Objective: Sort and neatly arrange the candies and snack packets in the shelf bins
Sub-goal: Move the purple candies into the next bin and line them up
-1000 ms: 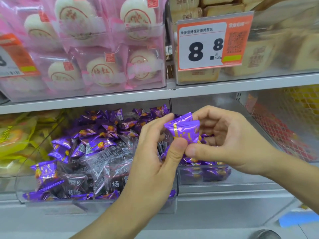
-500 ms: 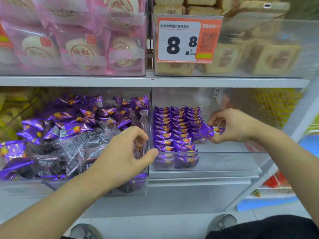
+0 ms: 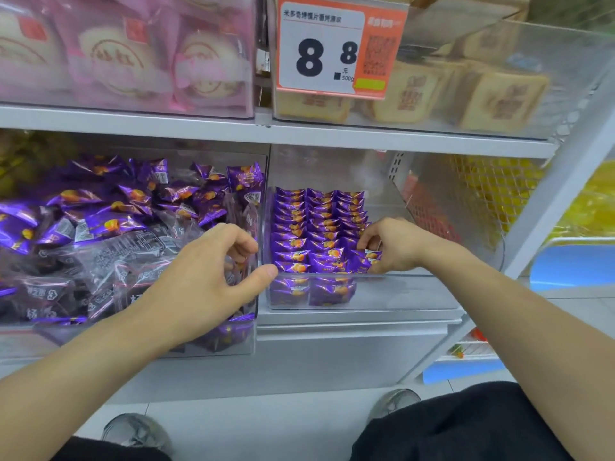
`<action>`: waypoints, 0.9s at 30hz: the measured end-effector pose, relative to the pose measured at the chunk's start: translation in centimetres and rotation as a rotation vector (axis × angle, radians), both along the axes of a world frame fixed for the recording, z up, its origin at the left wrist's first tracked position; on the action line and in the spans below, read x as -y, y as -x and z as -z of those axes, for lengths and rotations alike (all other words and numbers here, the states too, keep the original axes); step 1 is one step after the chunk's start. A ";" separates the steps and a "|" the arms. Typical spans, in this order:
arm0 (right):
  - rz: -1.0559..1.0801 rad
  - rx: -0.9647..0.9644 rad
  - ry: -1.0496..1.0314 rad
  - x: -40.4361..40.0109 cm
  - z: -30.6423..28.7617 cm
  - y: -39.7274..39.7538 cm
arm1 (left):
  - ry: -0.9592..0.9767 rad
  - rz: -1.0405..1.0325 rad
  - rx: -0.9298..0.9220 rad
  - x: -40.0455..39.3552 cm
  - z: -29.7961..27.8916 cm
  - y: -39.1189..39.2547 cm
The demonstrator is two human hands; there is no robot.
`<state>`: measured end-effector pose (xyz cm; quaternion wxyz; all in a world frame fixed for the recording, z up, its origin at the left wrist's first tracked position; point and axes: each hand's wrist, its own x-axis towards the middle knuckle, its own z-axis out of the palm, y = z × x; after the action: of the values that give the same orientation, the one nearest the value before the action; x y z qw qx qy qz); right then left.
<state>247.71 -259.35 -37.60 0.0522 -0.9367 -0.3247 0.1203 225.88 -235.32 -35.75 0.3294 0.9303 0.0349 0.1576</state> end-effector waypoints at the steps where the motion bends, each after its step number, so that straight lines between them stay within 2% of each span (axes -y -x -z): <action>1: 0.009 0.005 -0.002 0.0 0.1 0.0 | 0.003 0.000 -0.004 0.0 0.0 0.0; 11: 0.087 0.055 -0.022 0.1 -0.3 0.4 | -0.011 -0.034 0.033 0.4 1.0 -0.1; 16: 0.171 -0.060 -0.117 0.6 -0.2 0.1 | -0.001 -0.029 0.035 0.3 1.2 -0.1; 27: 0.144 0.001 -0.096 0.6 -0.2 0.4 | -0.008 -0.020 0.035 0.1 1.2 -0.2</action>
<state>247.32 -259.95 -37.45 0.1055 -0.9540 -0.2622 0.1001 226.09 -235.45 -36.91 0.3248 0.9283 0.0377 0.1770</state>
